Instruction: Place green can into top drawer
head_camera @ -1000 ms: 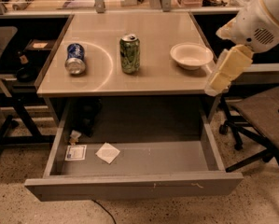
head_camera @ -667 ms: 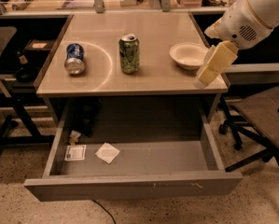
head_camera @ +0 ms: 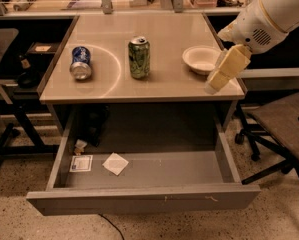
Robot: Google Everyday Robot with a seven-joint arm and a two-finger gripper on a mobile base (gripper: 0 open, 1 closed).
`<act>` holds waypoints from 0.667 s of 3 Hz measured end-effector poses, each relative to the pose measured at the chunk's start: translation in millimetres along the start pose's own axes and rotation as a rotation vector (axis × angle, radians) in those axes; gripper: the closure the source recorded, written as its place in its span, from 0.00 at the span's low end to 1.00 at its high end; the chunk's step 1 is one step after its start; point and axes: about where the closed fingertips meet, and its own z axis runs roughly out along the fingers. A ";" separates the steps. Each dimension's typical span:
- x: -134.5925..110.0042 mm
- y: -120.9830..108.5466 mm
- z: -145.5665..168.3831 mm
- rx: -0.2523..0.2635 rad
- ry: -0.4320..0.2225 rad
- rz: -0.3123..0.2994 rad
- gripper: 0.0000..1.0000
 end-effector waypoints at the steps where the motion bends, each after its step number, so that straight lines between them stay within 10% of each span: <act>1: -10.9 -19.1 18.3 0.006 -0.075 0.038 0.00; 2: -23.5 -39.0 43.5 -0.009 -0.128 0.064 0.00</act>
Offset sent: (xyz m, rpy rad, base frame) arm 0.0907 0.0411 -0.0285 0.2132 -0.0049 -0.0397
